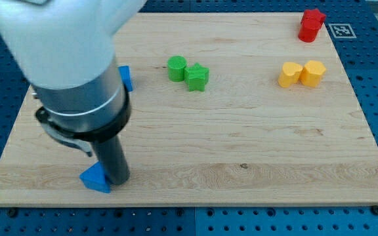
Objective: Move the blue triangle towards the bottom left corner
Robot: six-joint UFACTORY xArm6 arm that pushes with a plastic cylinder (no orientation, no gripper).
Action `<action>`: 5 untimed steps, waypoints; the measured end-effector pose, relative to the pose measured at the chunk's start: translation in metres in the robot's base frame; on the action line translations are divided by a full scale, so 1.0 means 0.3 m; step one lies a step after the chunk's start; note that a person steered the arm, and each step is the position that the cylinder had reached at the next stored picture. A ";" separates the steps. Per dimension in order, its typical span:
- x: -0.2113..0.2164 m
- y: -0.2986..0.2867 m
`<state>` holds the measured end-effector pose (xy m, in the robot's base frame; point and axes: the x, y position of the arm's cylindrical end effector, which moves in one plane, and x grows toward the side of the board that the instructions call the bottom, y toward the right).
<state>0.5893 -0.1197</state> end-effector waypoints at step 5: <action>-0.039 0.150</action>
